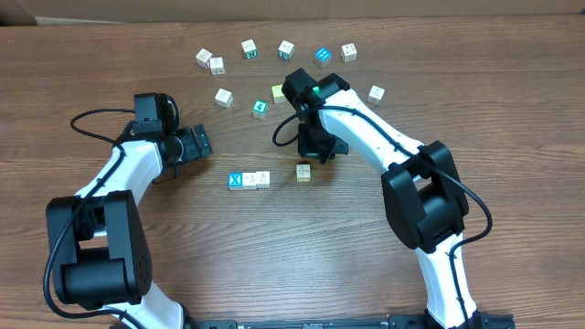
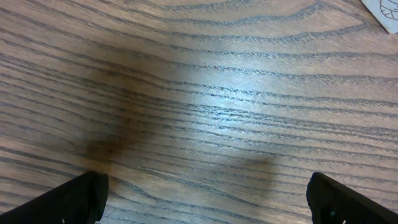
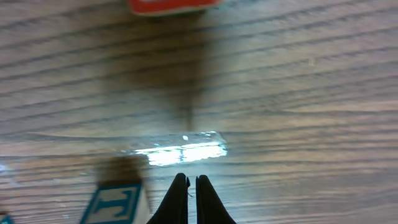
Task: Form a horizontal line
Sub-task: 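Open the right gripper and lift it off the umbrella block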
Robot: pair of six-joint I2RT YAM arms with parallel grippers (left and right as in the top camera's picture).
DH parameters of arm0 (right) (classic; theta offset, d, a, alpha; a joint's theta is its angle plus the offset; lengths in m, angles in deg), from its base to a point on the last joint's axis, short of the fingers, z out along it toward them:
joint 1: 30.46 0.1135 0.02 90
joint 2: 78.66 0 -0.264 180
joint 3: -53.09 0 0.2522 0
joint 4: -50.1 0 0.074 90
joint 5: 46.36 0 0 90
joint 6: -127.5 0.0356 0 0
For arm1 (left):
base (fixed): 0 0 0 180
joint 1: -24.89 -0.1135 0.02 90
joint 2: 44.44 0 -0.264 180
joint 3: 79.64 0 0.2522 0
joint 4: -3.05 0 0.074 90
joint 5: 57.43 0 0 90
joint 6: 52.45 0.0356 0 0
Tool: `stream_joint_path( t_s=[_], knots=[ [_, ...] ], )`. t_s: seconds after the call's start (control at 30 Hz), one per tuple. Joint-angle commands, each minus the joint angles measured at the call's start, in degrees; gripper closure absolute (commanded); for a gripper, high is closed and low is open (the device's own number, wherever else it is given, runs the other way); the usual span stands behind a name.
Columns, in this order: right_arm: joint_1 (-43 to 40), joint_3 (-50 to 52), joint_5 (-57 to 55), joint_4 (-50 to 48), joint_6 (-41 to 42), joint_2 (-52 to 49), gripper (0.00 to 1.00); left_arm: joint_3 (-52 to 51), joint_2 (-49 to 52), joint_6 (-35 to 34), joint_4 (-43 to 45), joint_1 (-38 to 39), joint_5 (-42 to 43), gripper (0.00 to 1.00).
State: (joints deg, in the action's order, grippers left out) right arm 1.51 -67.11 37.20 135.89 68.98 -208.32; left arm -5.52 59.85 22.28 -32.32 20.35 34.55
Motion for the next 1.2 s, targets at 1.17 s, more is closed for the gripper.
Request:
stream_joint_path(
  t_s=[1.17],
  knots=[
    [-1.8, 0.4, 3.1, 0.1, -5.0, -0.3, 0.96, -0.2, 0.7, -0.6, 0.0, 0.0, 0.4, 0.01]
  ],
)
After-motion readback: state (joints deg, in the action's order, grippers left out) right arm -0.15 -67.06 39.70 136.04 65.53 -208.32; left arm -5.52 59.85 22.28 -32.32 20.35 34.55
